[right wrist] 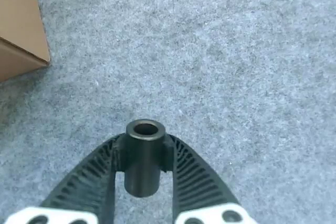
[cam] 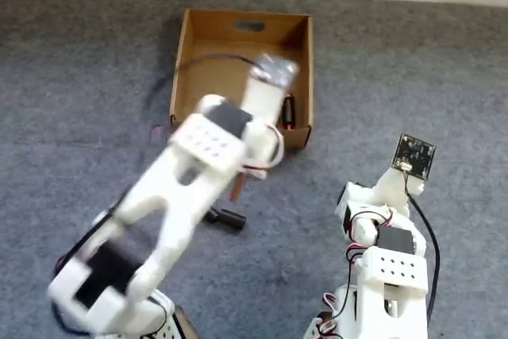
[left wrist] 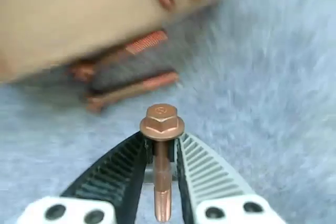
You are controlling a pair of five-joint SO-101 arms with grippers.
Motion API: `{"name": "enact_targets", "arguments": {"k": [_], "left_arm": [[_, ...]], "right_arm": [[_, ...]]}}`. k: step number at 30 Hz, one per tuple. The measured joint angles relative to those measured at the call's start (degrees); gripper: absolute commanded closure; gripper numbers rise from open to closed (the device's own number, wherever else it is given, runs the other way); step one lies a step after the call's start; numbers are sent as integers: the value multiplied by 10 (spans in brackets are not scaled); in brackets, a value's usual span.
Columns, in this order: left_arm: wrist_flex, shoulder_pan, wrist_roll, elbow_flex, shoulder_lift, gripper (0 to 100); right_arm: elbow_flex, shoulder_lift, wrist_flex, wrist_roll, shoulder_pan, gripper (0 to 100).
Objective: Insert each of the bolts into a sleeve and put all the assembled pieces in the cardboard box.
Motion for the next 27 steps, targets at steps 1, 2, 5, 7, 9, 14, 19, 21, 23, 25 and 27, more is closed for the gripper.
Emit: {"name": "enact_targets", "arguments": {"k": [1, 2, 5, 7, 9, 14, 19, 21, 23, 25, 27], "left_arm": [[0, -9, 0, 7, -30, 993], [0, -17, 0, 18, -55, 993], [-18, -46, 0, 60, -112, 993], [-54, -67, 0, 84, -142, 993], [-99, -89, 1, 104, -174, 993], [-220, -127, 1, 146, -261, 993], [-322, -135, 1, 201, -338, 993], [-371, -132, 1, 226, -362, 993], [-419, -131, 1, 245, -382, 993], [-449, -132, 1, 265, -401, 993], [-462, -133, 1, 281, -412, 993]], "right_arm": [[0, 0, 0, 0, 0, 993], [0, 0, 0, 0, 0, 993], [0, 0, 0, 0, 0, 993], [-3, 0, 0, 0, -1, 993], [-14, 0, 0, 0, -23, 993], [-55, 0, 0, 0, -98, 993], [-81, 0, 0, 57, -187, 993], [-91, 0, -6, 95, -231, 993], [-94, 0, -37, 123, -275, 993], [-94, 0, -82, 138, -306, 993], [-94, 0, -129, 143, -323, 993]]}}
